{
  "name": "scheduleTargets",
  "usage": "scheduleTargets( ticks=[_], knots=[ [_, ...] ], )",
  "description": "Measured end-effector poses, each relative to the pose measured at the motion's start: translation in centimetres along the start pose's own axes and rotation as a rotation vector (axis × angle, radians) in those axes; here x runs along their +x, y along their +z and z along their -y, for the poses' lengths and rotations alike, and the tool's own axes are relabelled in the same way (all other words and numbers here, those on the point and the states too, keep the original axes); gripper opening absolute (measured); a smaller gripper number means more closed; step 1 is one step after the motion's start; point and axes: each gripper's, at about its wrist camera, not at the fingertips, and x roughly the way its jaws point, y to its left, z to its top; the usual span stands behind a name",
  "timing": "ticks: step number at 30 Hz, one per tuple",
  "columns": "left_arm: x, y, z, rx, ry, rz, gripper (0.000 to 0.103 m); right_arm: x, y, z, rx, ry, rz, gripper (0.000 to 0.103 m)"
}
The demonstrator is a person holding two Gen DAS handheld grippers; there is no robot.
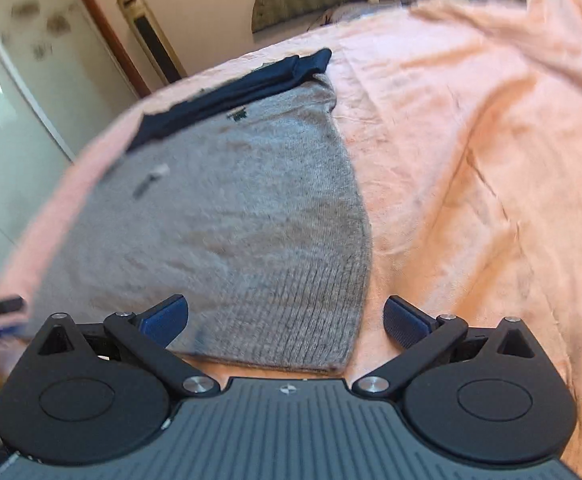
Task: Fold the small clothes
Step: 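Grasp the ribbed grey sweater hem with both grippers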
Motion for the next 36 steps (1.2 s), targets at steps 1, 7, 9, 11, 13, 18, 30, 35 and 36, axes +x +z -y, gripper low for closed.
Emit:
scheduleTargets(
  ticks=[1,7,9,11,13,18,30,35,36],
  knots=[
    [0.5,0.6,-1.4,-0.100,-0.125,-0.063,0.103,0.0,0.7,1.1,0.058,0.052,-0.019,0.103],
    [2.2,1.8,-4.9,-0.342,-0.369,-0.131,0.103,2.1,3.0,3.6,0.236,0.277,-0.162,0.103],
    [2.5,2.0,-5.0,-0.363,-0.388,-0.133,0.103,2.8,3.2,3.0,0.223,0.309,-0.211,0.103],
    [2.8,2.3,-5.1,-0.376,-0.402,-0.143,0.103,3.2,3.4,2.5,0.210,0.322,-0.243,0.103],
    [2.8,2.8,-5.4,-0.388,-0.406,-0.155,0.103,3.2,3.6,2.2,0.193,0.325,-0.261,0.103],
    [1.5,4.1,-6.5,-0.377,-0.356,-0.135,0.103,2.8,4.0,3.2,0.241,0.332,-0.245,0.097],
    [3.8,3.7,-3.6,-0.173,-0.196,-0.234,0.072,3.7,3.8,3.9,0.235,0.272,-0.268,0.043],
    [4.3,4.1,-4.0,-0.195,-0.203,-0.253,0.070,4.0,3.4,5.8,0.331,0.314,-0.261,0.038],
    [4.4,4.2,-3.8,-0.173,-0.179,-0.256,0.035,4.0,3.4,5.8,0.329,0.310,-0.264,0.033]
  ],
)
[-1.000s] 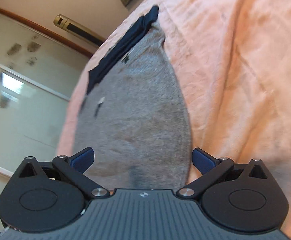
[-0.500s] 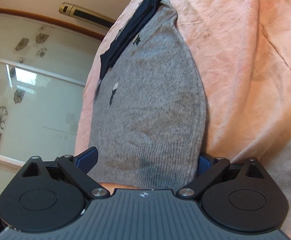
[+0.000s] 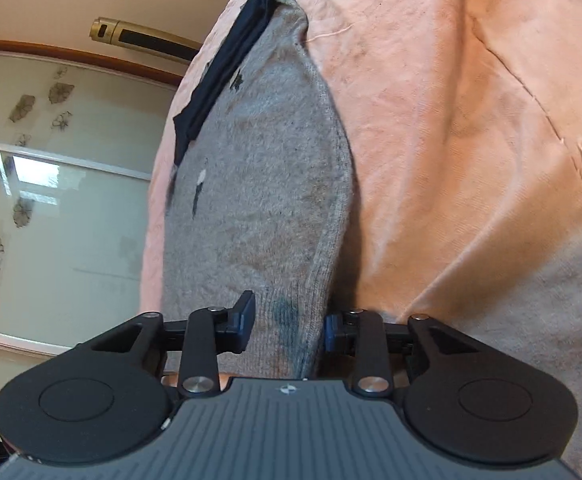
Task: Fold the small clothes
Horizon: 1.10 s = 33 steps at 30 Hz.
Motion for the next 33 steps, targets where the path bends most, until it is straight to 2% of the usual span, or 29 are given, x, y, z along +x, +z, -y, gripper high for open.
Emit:
scheduleTargets(
  ticks=[1,2,8,15,19,24,33],
  knots=[
    [0.3,0.0,0.3,0.036,0.091,-0.022,0.002,0.2,0.1,0.0,-0.002,-0.033,-0.008,0.025],
    [0.8,0.0,0.5,0.065,0.146,-0.053,0.004,0.4,0.2,-0.2,-0.017,-0.071,-0.021,0.007],
    [0.7,0.8,1.2,0.086,0.150,-0.064,0.004,0.0,0.5,-2.0,-0.116,-0.067,-0.031,0.010],
    [-1.1,3.8,4.1,0.121,0.035,0.020,0.005,-0.8,3.0,-4.7,-0.184,0.008,0.014,0.010],
    [-1.8,6.8,6.0,0.163,-0.007,0.076,0.005,-0.7,5.9,-6.2,-0.222,0.039,0.056,0.010],
    [-1.1,11.1,8.2,0.229,-0.011,0.129,0.005,0.4,10.4,-7.6,-0.267,0.058,0.096,0.010],
    [2.0,19.9,9.7,0.249,-0.028,0.198,0.005,3.5,19.1,-9.4,-0.295,0.094,0.170,0.010]
  ],
)
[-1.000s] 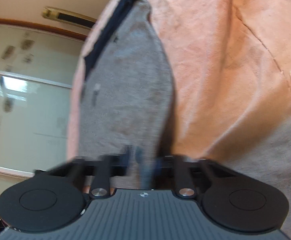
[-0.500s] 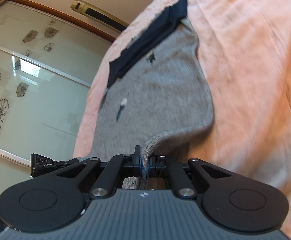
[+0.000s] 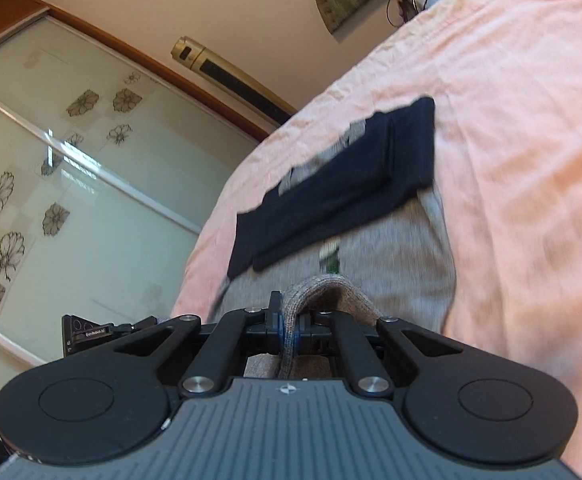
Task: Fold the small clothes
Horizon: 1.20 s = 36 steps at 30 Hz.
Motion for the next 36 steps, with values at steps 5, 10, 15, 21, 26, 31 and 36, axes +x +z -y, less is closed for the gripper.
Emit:
scheduleTargets(
  ticks=[5,10,15,21,26,31,36],
  knots=[
    [3.3,5.0,-0.3,0.013,0.010,0.031,0.005,3.7,5.0,1.1,0.005,0.002,0.034,0.010],
    [6.7,10.0,-0.5,0.041,0.049,0.053,0.005,7.8,9.9,3.1,0.025,-0.021,0.045,0.010],
    [10.2,14.3,-1.7,0.043,0.097,0.095,0.005,12.1,14.0,5.8,0.062,-0.063,0.053,0.010],
    [13.8,17.1,-5.5,-0.051,0.211,0.234,0.017,16.0,15.8,9.3,0.194,-0.104,0.178,0.066],
    [10.6,14.4,-6.7,-0.172,0.266,0.298,0.086,13.8,13.1,7.9,0.234,-0.092,0.249,0.095],
    [3.3,5.0,-5.2,-0.156,0.253,0.345,0.086,7.3,4.6,3.1,0.083,-0.114,0.233,0.097],
    [-0.5,-4.8,-6.0,-0.295,0.181,0.350,0.086,2.9,-4.7,2.5,0.181,-0.158,0.251,0.100]
  ],
)
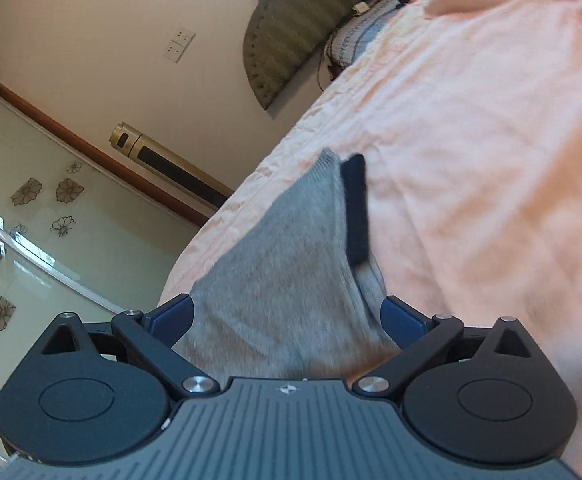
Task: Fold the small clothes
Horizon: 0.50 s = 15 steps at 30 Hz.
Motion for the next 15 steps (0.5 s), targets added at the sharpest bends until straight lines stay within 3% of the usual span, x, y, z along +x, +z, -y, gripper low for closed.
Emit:
scheduleTargets(
  ticks=[2,4,5,7,9,11,13,14,15],
  knots=[
    [-0.6,-2.0,-1.2,-0.050,-0.010,-0.007,0.086,-0.3,-1.8,0.3,0.012,-0.021,-0.008,0.099],
    [-0.6,-3.3,-0.6,0.008,-0.016,0.040,0.092,0.2,-2.5,-0.2,-0.013,-0.028,0.006,0.099],
    [-0.2,-3.3,-0.2,0.023,-0.018,0.041,0.097,0.8,-2.4,-0.4,-0.009,-0.030,0.010,0.099],
    [1.3,-3.2,0.5,0.053,-0.041,0.060,0.097,2.3,-1.8,-0.5,0.048,-0.014,0.036,0.099],
    [2.7,-2.9,1.5,0.090,0.014,0.087,0.098,3.8,-1.1,-0.7,0.085,-0.030,0.084,0.099],
    [4.1,-2.4,2.2,0.107,0.021,0.068,0.098,5.4,-0.3,-1.4,0.079,-0.054,0.096,0.100],
    [5.1,-2.5,2.8,0.135,0.047,0.072,0.096,6.9,0.1,-1.5,0.073,-0.070,0.078,0.095],
    [5.3,-2.4,2.9,0.137,0.053,0.073,0.096,7.3,0.1,-1.7,0.053,-0.097,0.085,0.085],
    [5.4,-2.3,2.9,0.127,0.057,0.071,0.096,7.7,0.2,-1.7,0.043,-0.117,0.080,0.067]
  ],
)
